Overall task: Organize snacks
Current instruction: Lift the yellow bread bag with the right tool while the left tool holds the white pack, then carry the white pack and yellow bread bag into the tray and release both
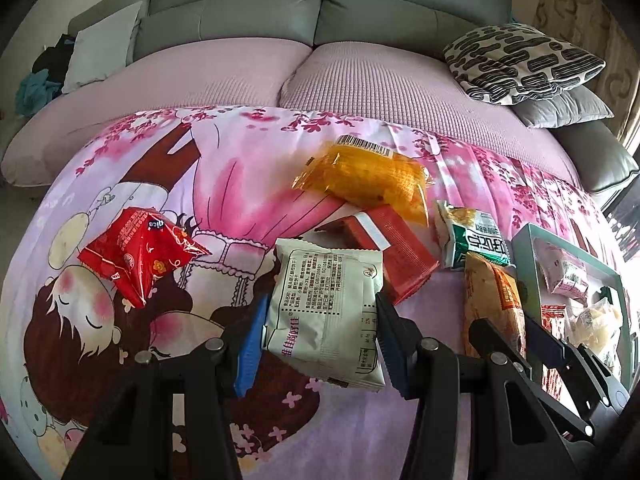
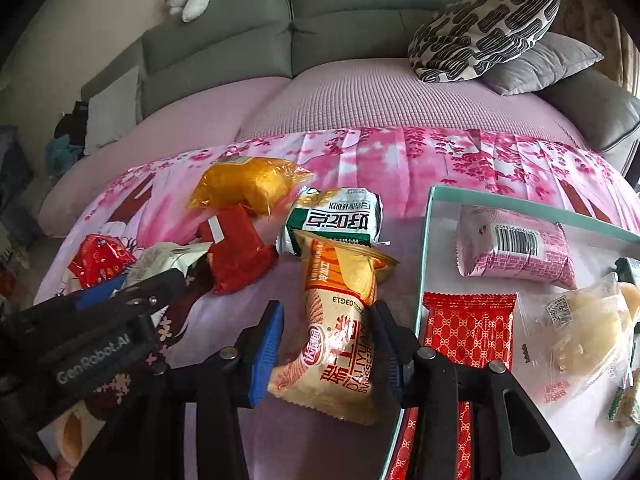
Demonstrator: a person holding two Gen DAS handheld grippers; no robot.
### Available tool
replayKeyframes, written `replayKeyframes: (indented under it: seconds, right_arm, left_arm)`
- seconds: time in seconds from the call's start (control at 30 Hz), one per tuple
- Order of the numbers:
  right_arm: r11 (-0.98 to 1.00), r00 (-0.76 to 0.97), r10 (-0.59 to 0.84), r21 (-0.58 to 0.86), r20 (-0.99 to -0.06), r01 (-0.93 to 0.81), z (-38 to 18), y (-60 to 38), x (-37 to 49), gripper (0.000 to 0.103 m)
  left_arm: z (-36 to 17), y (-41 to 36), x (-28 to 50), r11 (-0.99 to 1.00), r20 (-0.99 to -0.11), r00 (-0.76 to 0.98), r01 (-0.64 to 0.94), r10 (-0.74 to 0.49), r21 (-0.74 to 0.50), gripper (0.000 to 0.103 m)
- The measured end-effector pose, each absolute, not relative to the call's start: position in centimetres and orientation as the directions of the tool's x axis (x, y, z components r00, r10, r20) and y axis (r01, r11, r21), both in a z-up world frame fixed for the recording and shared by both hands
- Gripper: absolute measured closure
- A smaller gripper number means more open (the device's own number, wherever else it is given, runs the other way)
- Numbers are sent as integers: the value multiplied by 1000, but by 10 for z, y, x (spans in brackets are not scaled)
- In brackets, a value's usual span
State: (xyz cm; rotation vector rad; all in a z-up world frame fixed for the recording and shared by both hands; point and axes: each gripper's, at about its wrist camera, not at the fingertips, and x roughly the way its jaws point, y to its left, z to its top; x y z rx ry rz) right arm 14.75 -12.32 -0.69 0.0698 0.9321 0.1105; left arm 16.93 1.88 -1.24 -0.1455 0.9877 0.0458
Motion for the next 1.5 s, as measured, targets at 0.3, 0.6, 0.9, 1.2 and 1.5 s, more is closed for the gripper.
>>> replayKeyframes:
  seconds: [0.3, 0.6, 0.9, 1.2, 1.5]
  right_arm:
    - [996, 584, 73, 33, -809, -79, -13, -113, 148, 64]
    - [993, 620, 119, 101, -776, -65, 0, -122, 144, 66]
    - [988, 657, 147, 138, -740, -66, 20, -128, 136, 66]
    - [985, 693, 137, 174, -708, -16, 40, -154, 127, 66]
    - [965, 736, 2, 194, -677, 175, 59, -231, 112, 66]
  left_arm:
    - [-16, 21, 170, 988, -836, 548, -111, -31, -110, 49]
    - [-14, 20, 170, 988, -833, 553, -113, -23, -103, 49]
    - [1, 15, 166, 989, -817, 577, -112, -12, -94, 49]
    - [20, -6, 159, 995, -792, 611, -68, -16, -73, 49]
    - [37, -57, 153, 996, -768, 635, 60, -88, -64, 49]
